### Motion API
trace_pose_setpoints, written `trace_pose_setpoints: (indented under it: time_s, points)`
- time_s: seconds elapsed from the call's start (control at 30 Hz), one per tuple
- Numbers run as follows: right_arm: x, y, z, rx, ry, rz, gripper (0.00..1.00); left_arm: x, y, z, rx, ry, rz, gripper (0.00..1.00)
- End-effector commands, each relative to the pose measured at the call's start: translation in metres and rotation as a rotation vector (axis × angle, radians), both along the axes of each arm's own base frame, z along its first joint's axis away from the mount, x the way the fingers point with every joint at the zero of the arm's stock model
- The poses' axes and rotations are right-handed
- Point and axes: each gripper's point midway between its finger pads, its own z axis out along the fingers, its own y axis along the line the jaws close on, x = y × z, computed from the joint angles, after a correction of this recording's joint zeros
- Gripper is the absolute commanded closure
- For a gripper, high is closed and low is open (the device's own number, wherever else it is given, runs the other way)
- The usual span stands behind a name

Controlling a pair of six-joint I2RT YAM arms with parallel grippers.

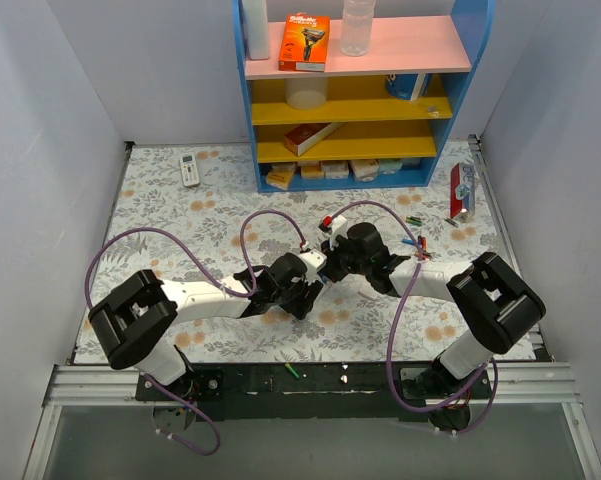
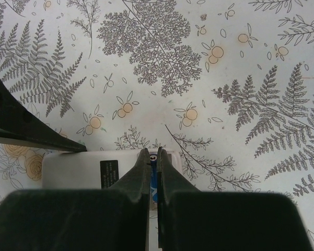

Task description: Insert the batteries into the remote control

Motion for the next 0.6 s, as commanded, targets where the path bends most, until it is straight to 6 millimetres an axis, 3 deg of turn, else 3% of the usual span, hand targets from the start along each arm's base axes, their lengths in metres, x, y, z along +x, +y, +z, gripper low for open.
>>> trace_pose_setpoints:
  time_s: [0.0,0.33,0.57]
  points:
    - [-0.0077,0.0015,-0.0060,-0.007,0.011,0.042,0.99,-0.0012,-0.0067,0.0047,-0.010,0.007,-0.010,0.60]
    - [-0.0121,0.0038,0.0017,-0.001,0.027,0.066,0.99,-0.0001,-0.0062,0.0036,-0.003,0.008,-0.003,0.63]
    - [-0.0130,-0.0035,-0.0053,-0.075,0.057,0.066,0.99,0.0033,-0.0032,0.0044,0.008,0.001,0.028,0.67]
